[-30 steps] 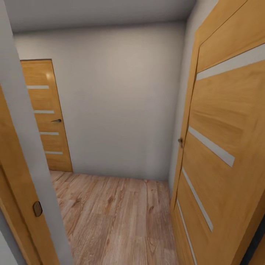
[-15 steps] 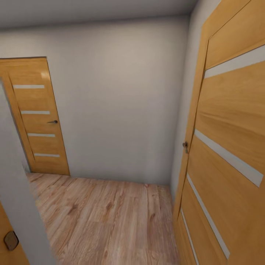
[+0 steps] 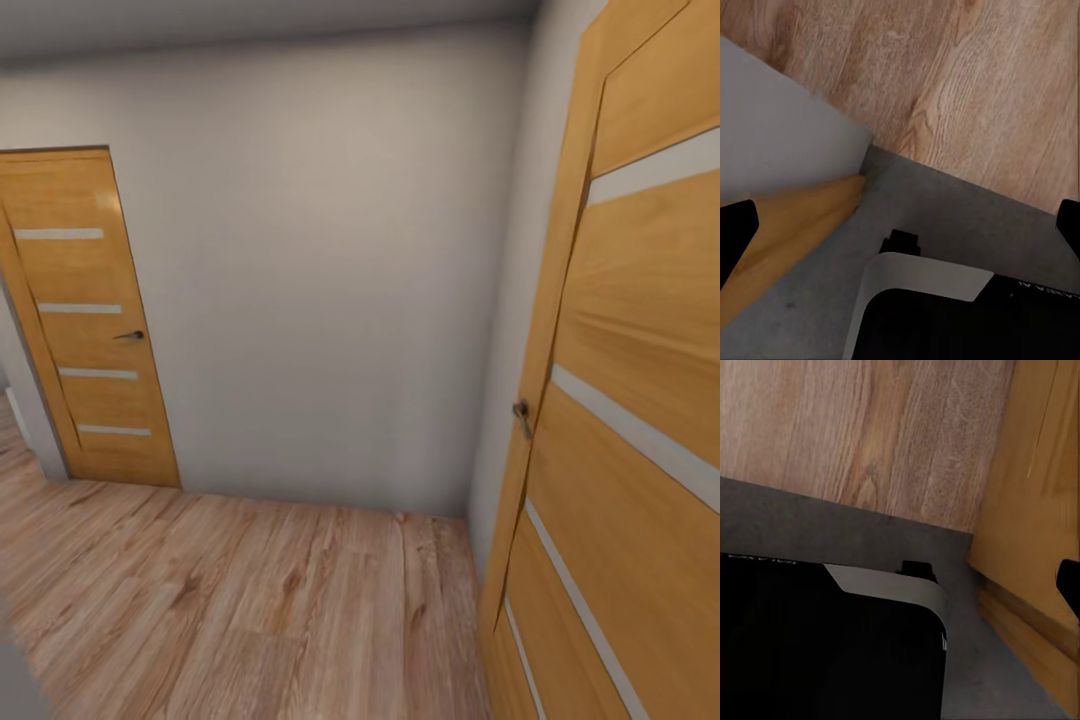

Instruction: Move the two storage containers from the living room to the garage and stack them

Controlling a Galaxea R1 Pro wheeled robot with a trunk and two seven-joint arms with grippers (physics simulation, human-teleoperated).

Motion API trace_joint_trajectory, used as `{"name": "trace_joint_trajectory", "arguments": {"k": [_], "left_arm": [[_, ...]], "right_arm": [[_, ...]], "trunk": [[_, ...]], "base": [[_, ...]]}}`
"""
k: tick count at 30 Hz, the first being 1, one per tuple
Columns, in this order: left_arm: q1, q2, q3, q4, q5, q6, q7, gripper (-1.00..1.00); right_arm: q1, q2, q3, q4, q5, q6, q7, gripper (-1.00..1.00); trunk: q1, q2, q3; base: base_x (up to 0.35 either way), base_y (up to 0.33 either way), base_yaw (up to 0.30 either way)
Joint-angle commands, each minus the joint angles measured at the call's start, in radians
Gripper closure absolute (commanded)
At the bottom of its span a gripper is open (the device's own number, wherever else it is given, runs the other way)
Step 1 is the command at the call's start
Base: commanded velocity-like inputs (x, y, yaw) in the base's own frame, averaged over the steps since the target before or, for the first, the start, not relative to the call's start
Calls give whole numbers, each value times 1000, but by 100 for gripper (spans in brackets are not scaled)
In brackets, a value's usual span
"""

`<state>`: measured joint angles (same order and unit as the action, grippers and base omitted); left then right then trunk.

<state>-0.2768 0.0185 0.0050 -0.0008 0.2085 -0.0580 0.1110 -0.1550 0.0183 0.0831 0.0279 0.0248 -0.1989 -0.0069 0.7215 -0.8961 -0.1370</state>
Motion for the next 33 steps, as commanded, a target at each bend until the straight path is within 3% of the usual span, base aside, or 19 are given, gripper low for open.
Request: {"name": "trace_joint_trajectory", "arguments": {"k": [1,33], "left_arm": [[-1,0,0,1,6,-3,1,-100],[-1,1,0,1,6,-3,1,-100]], "right_arm": [[-1,0,7,3,1,-5,-1,-100],[-1,0,7,4,3,-4,1,-100]], "trunk": [[1,-1,-1],[1,-1,-1]], "base": [[321,0,0],[321,0,0]]}}
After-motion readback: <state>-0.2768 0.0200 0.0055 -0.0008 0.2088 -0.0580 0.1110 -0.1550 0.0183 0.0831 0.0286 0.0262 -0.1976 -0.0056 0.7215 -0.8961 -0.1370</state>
